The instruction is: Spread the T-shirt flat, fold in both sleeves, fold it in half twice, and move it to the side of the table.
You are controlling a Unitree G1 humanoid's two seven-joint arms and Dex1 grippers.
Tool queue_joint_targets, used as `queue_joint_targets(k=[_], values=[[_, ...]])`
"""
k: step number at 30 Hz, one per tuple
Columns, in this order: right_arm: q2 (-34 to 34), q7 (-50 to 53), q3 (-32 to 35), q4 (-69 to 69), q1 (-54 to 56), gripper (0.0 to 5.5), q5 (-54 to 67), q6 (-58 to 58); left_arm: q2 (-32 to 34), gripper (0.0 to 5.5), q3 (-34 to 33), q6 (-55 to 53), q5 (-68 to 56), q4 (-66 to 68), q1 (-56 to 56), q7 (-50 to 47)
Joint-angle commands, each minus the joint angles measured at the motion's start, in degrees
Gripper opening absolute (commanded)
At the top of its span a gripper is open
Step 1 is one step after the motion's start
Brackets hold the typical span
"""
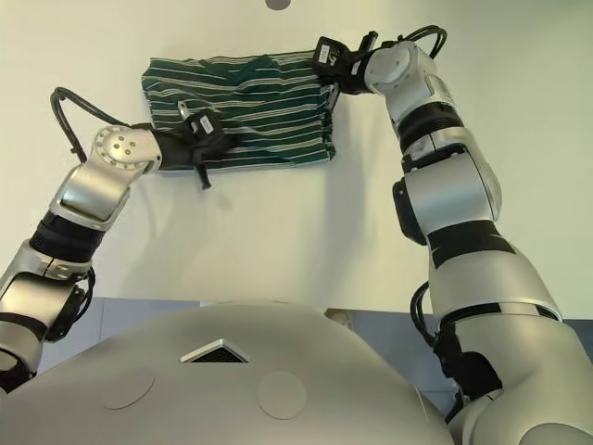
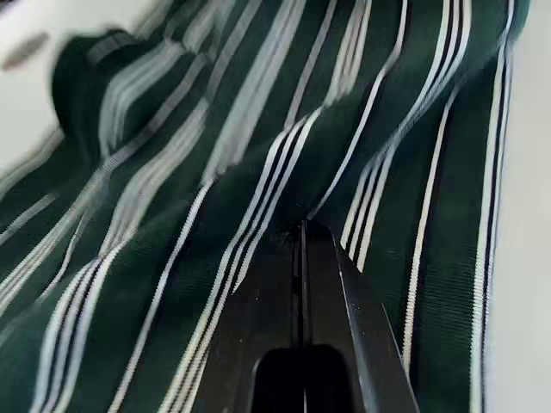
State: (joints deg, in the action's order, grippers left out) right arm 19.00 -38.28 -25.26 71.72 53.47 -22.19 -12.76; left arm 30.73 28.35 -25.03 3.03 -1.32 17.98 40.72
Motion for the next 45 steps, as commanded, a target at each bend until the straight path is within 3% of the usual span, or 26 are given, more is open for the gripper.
queue_joint_targets(k=[1,3,5,6,9,14,17,21,24,27,29,31,33,36,40,43,45], values=[[4.54,-10.03,-6.15,-0.58,-5.94,0.0,-5.69,-5.03,4.98,0.02,3.88,0.38,11.13,13.14,0.44,-3.69],[9.17,-30.64,-5.82,-17.51,-13.83,0.0,3.92,-2.27,6.55,0.02,2.47,4.62,14.4,22.13,3.91,-7.8],[14.72,-46.45,-6.18,-42.86,-22.92,0.0,18.48,12.49,5.17,0.02,1.89,9.57,16.19,28.21,9.35,-11.04],[16.64,-49.38,-5.93,-53.05,-25.88,0.0,25.01,20.22,4.0,0.02,1.52,13.51,15.83,28.49,11.26,-11.52],[18.19,-48.82,-1.93,-68.64,-29.03,0.0,37.41,34.71,4.13,0.02,-0.82,22.11,11.38,20.18,9.2,-8.41],[15.3,-29.3,17.07,-68.65,-27.33,0.0,43.71,47.34,8.94,0.02,-10.2,20.62,4.38,2.89,0.35,-5.39],[17.75,-23.55,18.14,-63.12,-27.7,0.0,37.06,40.68,10.28,0.02,-14.69,12.55,-2.29,-12.3,-10.66,-2.28],[11.56,-20.73,10.58,-55.17,-25.81,0.0,29.41,30.31,7.35,0.02,-6.83,5.43,3.03,-15.28,-12.78,-1.65],[11.29,-19.65,8.02,-52.69,-26.09,0.0,24.56,21.34,12.06,0.02,-3.5,-1.75,3.16,-18.66,-17.14,4.82],[13.62,-18.84,11.66,-56.02,-29.64,0.0,25.14,14.85,23.62,0.02,-9.35,-7.88,-2.2,-27.41,-29.89,11.83],[15.23,-18.36,13.33,-60.72,-34.09,0.0,25.41,9.9,24.7,0.02,-16.39,-7.0,-6.3,-29.89,-33.1,12.29],[15.9,-18.34,13.75,-66.6,-39.78,0.34,26.11,6.07,20.85,0.18,-24.69,-3.15,-11.92,-30.54,-28.77,10.51],[17.82,-19.02,11.95,-68.45,-44.74,0.75,23.25,-3.11,19.69,0.52,-28.66,1.2,-13.54,-30.2,-24.63,9.66],[20.07,-18.42,10.75,-66.1,-48.42,1.29,19.4,-14.86,24.33,1.01,-29.52,10.07,-8.51,-27.45,-28.63,12.02],[18.13,-11.09,6.59,-59.91,-48.75,2.13,7.78,-29.85,30.21,1.61,-28.8,32.2,0.73,-11.93,-34.42,13.09],[16.31,-3.03,3.55,-56.64,-47.57,2.13,-3.88,-36.42,31.87,1.61,-29.6,47.41,3.86,-4.06,-35.91,11.91],[15.71,1.41,1.49,-54.57,-46.67,2.13,-10.42,-38.69,30.97,1.61,-28.98,52.01,4.27,-2.08,-35.7,11.18]])
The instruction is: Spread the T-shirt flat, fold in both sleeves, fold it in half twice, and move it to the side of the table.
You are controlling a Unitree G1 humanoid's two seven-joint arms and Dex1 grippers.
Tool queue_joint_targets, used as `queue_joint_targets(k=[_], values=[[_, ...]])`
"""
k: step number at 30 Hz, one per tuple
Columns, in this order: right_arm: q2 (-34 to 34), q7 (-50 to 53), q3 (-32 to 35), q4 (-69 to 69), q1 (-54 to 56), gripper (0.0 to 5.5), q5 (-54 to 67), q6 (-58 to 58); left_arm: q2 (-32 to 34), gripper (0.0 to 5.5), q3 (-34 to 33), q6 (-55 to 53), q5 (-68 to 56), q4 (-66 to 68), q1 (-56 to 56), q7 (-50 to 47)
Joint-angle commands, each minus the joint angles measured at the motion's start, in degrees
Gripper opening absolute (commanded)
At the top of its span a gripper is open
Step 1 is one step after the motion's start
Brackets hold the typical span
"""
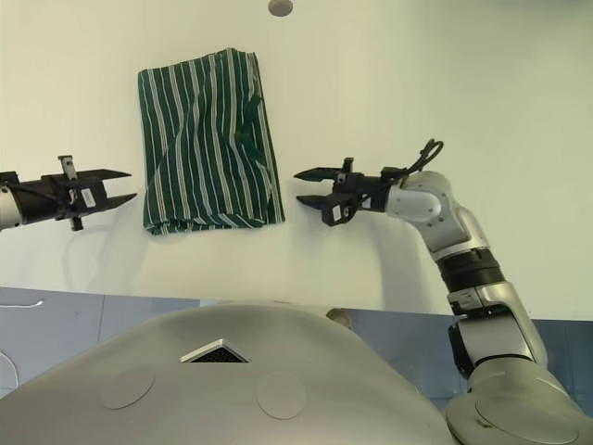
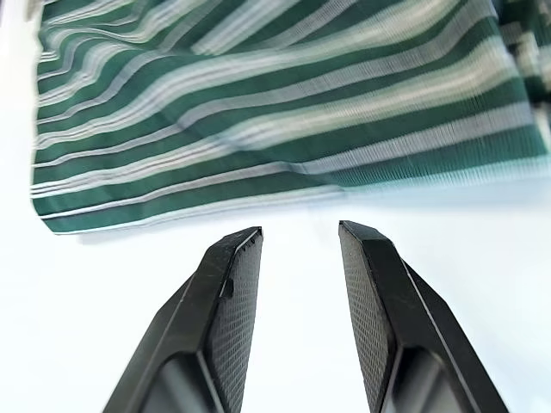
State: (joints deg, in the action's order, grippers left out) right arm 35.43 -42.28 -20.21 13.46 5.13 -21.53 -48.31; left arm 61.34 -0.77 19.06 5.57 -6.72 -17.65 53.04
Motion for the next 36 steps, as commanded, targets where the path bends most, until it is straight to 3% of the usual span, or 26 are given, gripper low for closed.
queue_joint_targets(k=[1,8,13,18,23,27,31,36], values=[[-1.04,7.2,-4.81,4.71,2.36,2.13,-13.73,-3.84,-0.67,1.61,0.89,9.4,2.16,3.35,-0.68,-1.72],[-0.76,16.06,-10.83,7.8,9.18,2.13,-23.1,-11.41,-8.43,1.61,5.89,11.21,8.02,-1.84,-5.35,-8.42],[-2.64,17.41,-13.17,12.74,12.0,1.09,-23.4,-8.43,-8.25,1.61,9.59,12.67,10.83,-1.09,-2.54,-7.81],[-1.49,10.02,-14.34,14.56,13.5,0.28,-15.17,-4.44,-9.83,0.64,13.83,7.03,9.76,-2.2,-1.77,-5.6],[5.9,-13.64,-14.85,2.01,8.61,0.04,9.24,12.62,-3.96,0.02,16.64,-14.83,-6.55,-17.34,-6.98,6.78],[18.01,-34.79,-12.57,-17.5,6.69,0.04,35.01,42.29,0.93,0.0,7.74,-38.21,-34.82,-28.82,-9.22,11.18],[8.69,-33.09,-6.09,-18.51,19.57,0.03,50.05,66.45,-3.4,0.0,-1.96,-48.97,-50.93,-22.15,-4.6,8.07],[-6.3,-24.43,-9.37,-2.16,31.97,0.03,42.55,77.06,-9.9,0.0,-4.74,-58.97,-56.31,-12.52,2.11,-0.21]])
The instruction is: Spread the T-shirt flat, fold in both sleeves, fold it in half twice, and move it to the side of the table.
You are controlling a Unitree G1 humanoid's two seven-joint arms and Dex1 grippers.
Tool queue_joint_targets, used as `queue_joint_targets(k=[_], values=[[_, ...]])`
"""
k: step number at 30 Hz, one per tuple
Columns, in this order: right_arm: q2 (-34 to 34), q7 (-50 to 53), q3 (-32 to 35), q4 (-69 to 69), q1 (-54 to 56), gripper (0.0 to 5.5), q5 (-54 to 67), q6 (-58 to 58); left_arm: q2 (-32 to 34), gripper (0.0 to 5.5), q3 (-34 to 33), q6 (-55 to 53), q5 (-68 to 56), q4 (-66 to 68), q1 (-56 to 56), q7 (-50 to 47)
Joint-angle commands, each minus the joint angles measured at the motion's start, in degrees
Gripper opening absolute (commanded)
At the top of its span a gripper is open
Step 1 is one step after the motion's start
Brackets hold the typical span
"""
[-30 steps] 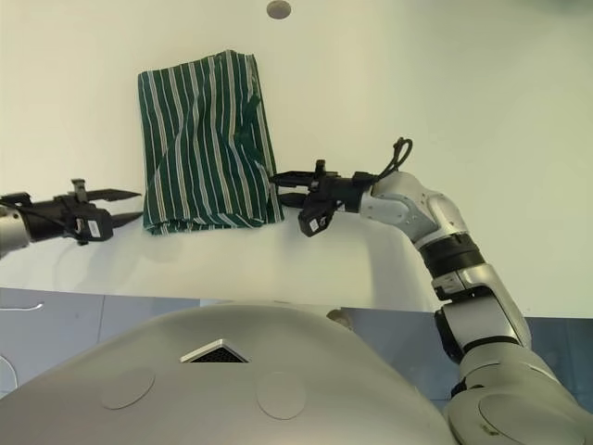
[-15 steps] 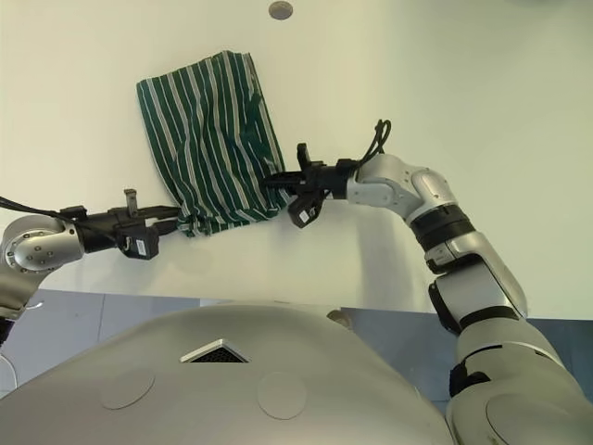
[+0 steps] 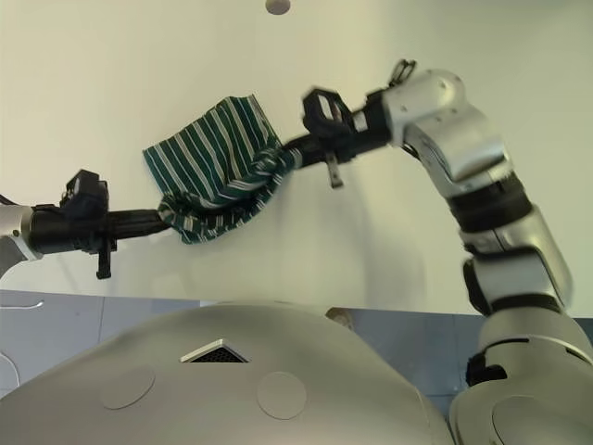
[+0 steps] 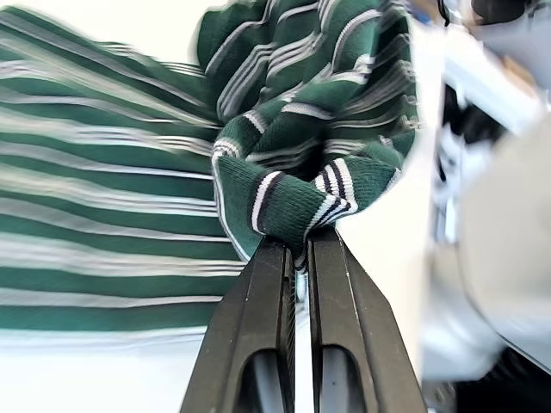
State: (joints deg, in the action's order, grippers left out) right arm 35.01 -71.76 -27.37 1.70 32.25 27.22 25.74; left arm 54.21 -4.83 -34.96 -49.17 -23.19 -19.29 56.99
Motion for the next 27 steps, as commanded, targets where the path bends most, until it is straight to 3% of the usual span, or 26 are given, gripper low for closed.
queue_joint_targets(k=[1,5,10,18,20,24,27], values=[[-7.86,7.42,-2.17,12.8,5.78,0.03,-8.27,3.55,-3.91,0.0,-0.22,-5.87,-0.96,5.59,5.37,-5.23],[-13.56,14.59,-0.15,23.9,8.35,0.03,-13.7,4.73,-9.57,0.0,-1.77,-9.54,-2.54,10.25,10.69,-10.11],[-18.11,16.3,4.12,30.18,11.26,1.21,-14.72,5.67,-13.38,0.0,-4.69,-11.79,-2.7,15.38,13.28,-12.48],[-22.69,24.17,16.15,32.55,14.28,1.24,-13.23,2.36,-18.88,0.0,-10.11,-13.63,-3.61,23.64,14.73,-17.43],[-22.52,25.56,15.47,32.74,13.03,0.92,-15.67,0.63,-20.89,0.0,-13.21,-15.97,-5.49,26.78,15.83,-20.06],[-22.28,21.88,12.97,25.56,8.84,0.01,-16.68,-1.77,-24.22,1.02,-16.18,-16.62,-5.9,26.56,16.41,-24.31],[-19.22,10.83,7.62,12.64,2.77,0.0,-13.23,0.86,-26.64,1.16,-20.64,-14.11,-5.34,29.92,18.9,-28.87]])
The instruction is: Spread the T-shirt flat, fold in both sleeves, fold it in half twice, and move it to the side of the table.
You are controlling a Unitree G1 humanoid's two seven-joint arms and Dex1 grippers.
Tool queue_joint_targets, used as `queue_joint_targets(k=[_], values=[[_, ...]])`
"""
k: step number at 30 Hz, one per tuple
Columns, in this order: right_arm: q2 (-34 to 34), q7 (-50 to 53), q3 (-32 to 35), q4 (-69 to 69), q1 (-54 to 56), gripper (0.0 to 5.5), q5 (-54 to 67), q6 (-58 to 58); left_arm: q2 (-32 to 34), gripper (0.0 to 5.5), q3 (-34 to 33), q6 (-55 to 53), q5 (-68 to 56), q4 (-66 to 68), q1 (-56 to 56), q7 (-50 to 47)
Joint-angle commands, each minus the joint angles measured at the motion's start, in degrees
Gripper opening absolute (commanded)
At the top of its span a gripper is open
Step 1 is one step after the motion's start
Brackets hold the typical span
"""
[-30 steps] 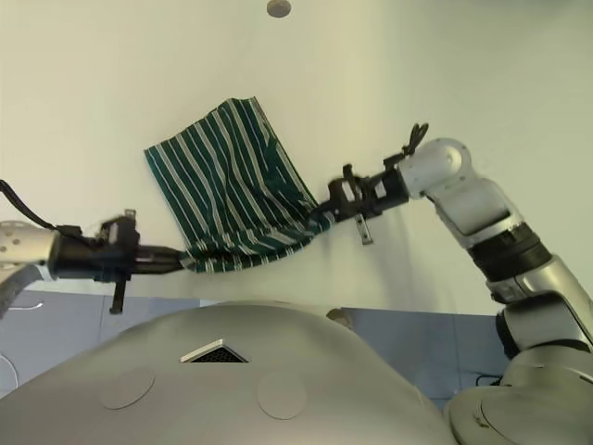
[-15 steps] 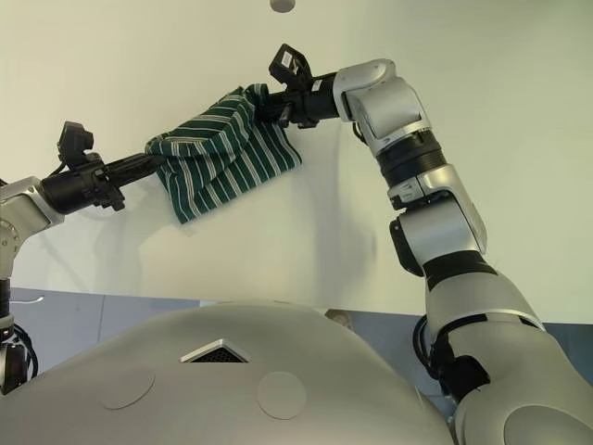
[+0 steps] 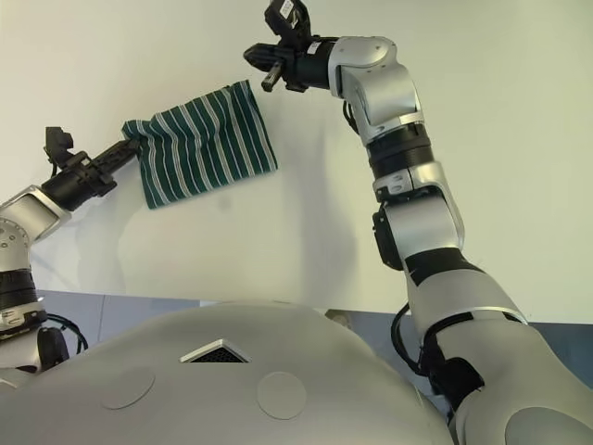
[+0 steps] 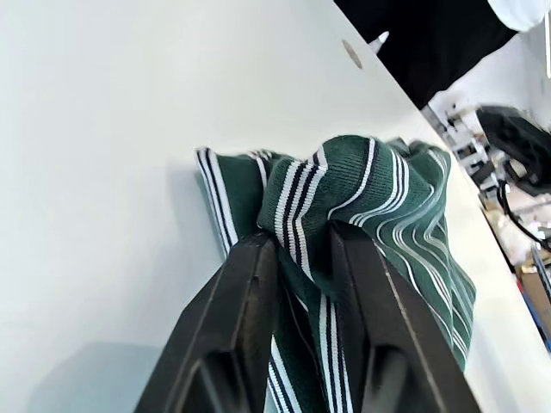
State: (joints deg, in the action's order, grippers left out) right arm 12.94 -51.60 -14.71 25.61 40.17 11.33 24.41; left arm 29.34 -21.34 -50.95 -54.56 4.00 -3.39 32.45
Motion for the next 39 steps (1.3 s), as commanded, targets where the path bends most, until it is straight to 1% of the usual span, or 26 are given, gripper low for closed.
queue_joint_targets(k=[1,2,3,4,6,8,10,12,14,15,18,19,21,22,24,26,28,29,31,33,35,37,39], values=[[3.75,-11.86,-6.97,-14.32,-7.0,0.0,2.89,2.87,-2.47,1.16,-5.37,2.95,0.39,3.76,3.82,-5.67],[3.9,-12.54,-8.6,-15.72,-8.25,0.0,2.47,3.29,-3.19,1.16,-6.9,3.88,0.1,4.76,4.8,-6.86],[2.91,-11.06,-9.64,-14.89,-8.61,0.0,1.24,4.1,-3.96,1.16,-8.57,4.78,-0.66,5.28,5.64,-7.85],[1.47,-8.43,-10.45,-13.05,-8.58,0.0,-0.36,5.27,-4.71,1.16,-10.11,5.89,-1.14,5.54,6.27,-8.74],[-1.08,-3.1,-12.38,-11.03,-9.13,0.0,-2.78,11.18,-6.25,1.16,-12.22,8.25,-1.21,4.94,6.69,-10.21],[-2.28,0.94,-14.49,-10.07,-10.07,0.0,-5.21,17.25,-7.76,1.16,-13.18,9.61,-1.4,2.44,6.21,-11.63],[-3.63,5.37,-14.18,-6.24,-9.98,0.0,-6.74,22.81,-9.57,1.16,-13.1,10.25,-1.66,-2.1,5.09,-13.39],[-2.05,7.79,-13.88,-2.32,-9.98,0.0,-8.52,24.6,-11.23,1.16,-12.56,10.77,-1.58,-7.28,3.48,-15.22],[2.48,8.87,-13.03,0.36,-11.1,0.0,-10.19,23.54,-12.08,1.16,-12.33,11.1,-1.66,-10.62,2.83,-16.6],[5.6,9.96,-10.62,2.55,-11.97,0.0,-10.25,22.55,-12.45,1.16,-12.39,11.28,-1.89,-11.86,2.93,-17.34],[14.43,16.08,3.86,10.79,-15.78,0.0,-6.46,21.85,-14.61,1.16,-12.64,13.1,-1.97,-15.33,1.76,-19.17],[16.76,17.69,7.3,12.2,-18.02,0.0,-5.88,21.0,-15.77,1.16,-12.67,14.03,-1.76,-16.9,0.62,-19.79],[19.92,19.47,11.94,12.45,-23.26,0.0,-4.92,20.5,-17.79,1.16,-12.28,15.74,-1.14,-19.02,-0.38,-21.14],[21.17,20.22,13.72,12.27,-25.5,0.0,-4.63,20.49,-18.98,1.16,-12.16,16.88,-0.8,-20.39,-1.12,-21.96],[23.03,23.65,19.78,13.17,-28.29,0.0,-3.09,22.38,-20.92,1.16,-11.51,18.75,-0.15,-22.11,-1.82,-23.19],[24.36,26.3,23.72,13.01,-30.9,0.0,-2.24,24.04,-22.14,1.16,-10.52,19.96,0.62,-22.9,-2.21,-23.94],[24.52,33.56,29.9,15.07,-31.55,0.0,-1.67,24.03,-22.94,1.16,-9.93,21.26,1.14,-23.6,-2.69,-24.57],[24.51,38.79,33.99,16.8,-30.99,0.0,-1.18,21.65,-23.31,1.16,-9.66,21.96,1.38,-23.8,-2.68,-24.93],[24.28,45.17,38.8,19.02,-28.84,0.0,-0.35,16.94,-24.09,1.16,-8.83,23.36,2.07,-24.05,-3.05,-25.29],[23.02,48.11,40.12,17.52,-27.39,0.0,-0.07,14.06,-24.41,1.16,-5.57,24.57,5.31,-23.16,-2.55,-24.98],[20.81,49.91,39.47,12.53,-27.72,0.0,-0.43,11.85,-24.46,1.16,-2.32,25.86,8.87,-22.57,-2.26,-24.49],[18.39,50.73,36.14,2.46,-27.53,0.0,-2.2,5.96,-24.95,1.16,-1.16,27.49,10.71,-21.24,-1.31,-24.68],[17.01,51.74,31.89,-7.94,-24.37,0.0,-5.14,-0.41,-24.74,1.16,-0.62,27.91,12.03,-19.17,0.76,-25.73]])
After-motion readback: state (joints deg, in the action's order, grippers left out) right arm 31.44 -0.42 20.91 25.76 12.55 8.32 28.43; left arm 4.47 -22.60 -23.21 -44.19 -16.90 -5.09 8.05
